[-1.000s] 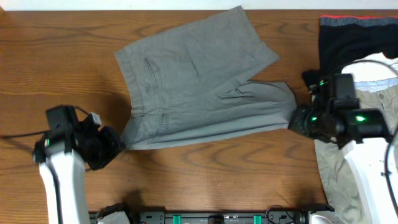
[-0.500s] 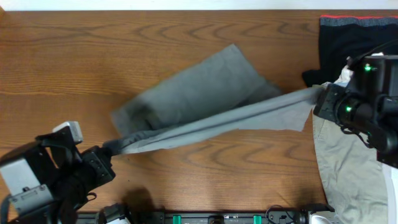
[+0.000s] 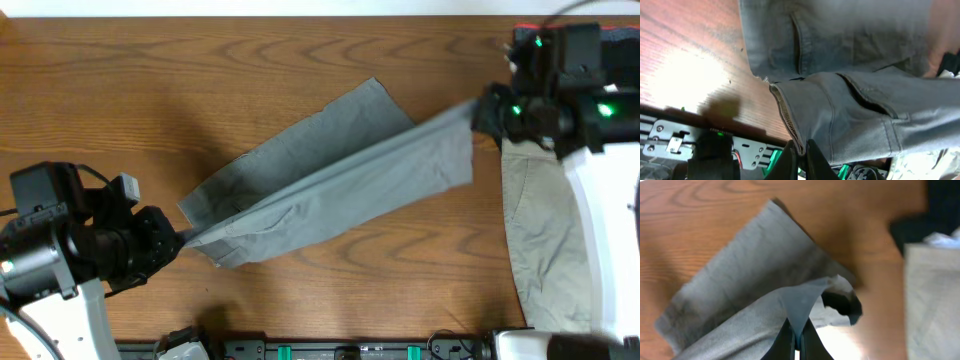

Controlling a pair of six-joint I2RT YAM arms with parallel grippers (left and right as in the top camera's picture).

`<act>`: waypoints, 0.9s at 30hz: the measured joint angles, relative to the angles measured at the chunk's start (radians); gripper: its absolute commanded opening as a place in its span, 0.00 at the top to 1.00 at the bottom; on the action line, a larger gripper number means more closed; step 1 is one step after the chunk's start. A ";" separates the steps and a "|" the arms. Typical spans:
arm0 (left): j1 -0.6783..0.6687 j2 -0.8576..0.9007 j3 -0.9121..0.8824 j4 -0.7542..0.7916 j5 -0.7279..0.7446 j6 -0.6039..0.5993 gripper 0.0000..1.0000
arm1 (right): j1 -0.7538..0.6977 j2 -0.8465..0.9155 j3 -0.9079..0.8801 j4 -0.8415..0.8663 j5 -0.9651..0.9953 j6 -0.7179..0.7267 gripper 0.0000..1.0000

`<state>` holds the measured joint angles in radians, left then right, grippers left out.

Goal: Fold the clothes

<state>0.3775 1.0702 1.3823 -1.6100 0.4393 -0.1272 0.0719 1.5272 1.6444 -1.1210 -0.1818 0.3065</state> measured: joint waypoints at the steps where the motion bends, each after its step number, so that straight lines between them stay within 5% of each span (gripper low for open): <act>1: 0.000 0.006 -0.010 0.000 -0.006 -0.005 0.94 | 0.004 0.027 0.000 0.037 -0.025 -0.010 0.98; 8: 0.002 0.048 -0.137 0.048 -0.153 -0.061 0.94 | 0.038 0.227 0.000 0.297 -0.088 -0.041 0.94; 16: 0.002 0.173 -0.254 0.311 -0.261 -0.109 0.94 | 0.058 0.417 0.000 0.483 -0.064 -0.038 0.97; 22: 0.002 0.311 -0.262 0.360 -0.283 -0.116 0.94 | 0.070 0.487 0.000 0.504 -0.074 -0.029 0.80; 27: 0.002 0.355 -0.262 0.367 -0.290 -0.116 0.94 | 0.093 0.537 0.000 0.522 -0.162 -0.053 0.50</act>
<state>0.3798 1.4254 1.1202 -1.2427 0.1493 -0.2436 0.1646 2.0640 1.6447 -0.5987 -0.3439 0.2539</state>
